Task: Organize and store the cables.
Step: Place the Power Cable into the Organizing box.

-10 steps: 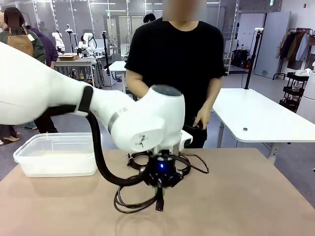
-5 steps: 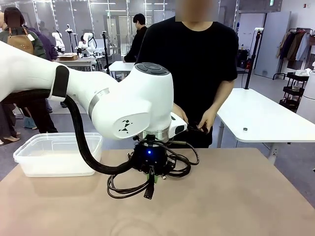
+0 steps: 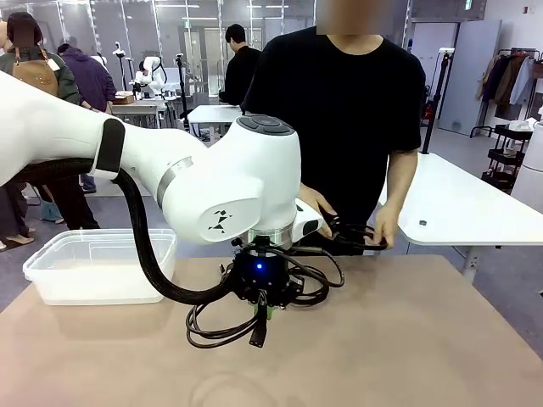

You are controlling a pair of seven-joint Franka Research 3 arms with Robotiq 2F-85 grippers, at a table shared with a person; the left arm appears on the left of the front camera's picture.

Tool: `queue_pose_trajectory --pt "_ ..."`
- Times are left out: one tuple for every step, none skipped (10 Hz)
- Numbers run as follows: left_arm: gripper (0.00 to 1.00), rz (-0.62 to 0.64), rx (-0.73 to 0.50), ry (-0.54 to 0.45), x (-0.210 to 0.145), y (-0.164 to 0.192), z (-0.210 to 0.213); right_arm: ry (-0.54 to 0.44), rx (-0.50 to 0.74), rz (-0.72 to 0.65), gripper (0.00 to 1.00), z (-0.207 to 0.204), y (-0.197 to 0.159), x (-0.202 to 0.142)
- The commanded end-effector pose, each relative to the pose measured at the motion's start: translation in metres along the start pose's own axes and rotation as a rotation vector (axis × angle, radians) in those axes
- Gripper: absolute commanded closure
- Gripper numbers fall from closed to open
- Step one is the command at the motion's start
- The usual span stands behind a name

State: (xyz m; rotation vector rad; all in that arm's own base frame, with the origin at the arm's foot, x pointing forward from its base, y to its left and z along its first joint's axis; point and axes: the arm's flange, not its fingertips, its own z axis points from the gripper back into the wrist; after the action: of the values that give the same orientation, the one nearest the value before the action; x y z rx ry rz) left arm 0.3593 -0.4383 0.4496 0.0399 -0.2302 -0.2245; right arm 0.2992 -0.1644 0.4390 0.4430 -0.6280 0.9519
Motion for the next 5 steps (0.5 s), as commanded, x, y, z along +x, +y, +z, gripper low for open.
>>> queue_pose_trajectory --pt "0.82 -0.06 0.035 -0.009 -0.001 0.003 0.007 -0.01 0.003 0.005 0.0 0.001 0.0 0.0" --pt "0.82 -0.106 0.079 -0.035 0.003 0.018 0.016 -0.01 0.003 0.005 0.0 0.001 0.0 0.0" --pt "0.82 -0.133 0.103 -0.054 0.01 0.043 0.031 -0.01 0.003 0.005 0.0 0.001 0.0 0.0" --pt "0.82 -0.174 0.121 -0.04 0.014 0.067 0.04 -0.01 0.003 0.005 0.0 0.001 0.0 0.0" --pt "0.82 -0.157 0.143 -0.053 0.018 0.091 0.047 -0.01 0.003 0.005 0.0 0.001 0.0 0.0"
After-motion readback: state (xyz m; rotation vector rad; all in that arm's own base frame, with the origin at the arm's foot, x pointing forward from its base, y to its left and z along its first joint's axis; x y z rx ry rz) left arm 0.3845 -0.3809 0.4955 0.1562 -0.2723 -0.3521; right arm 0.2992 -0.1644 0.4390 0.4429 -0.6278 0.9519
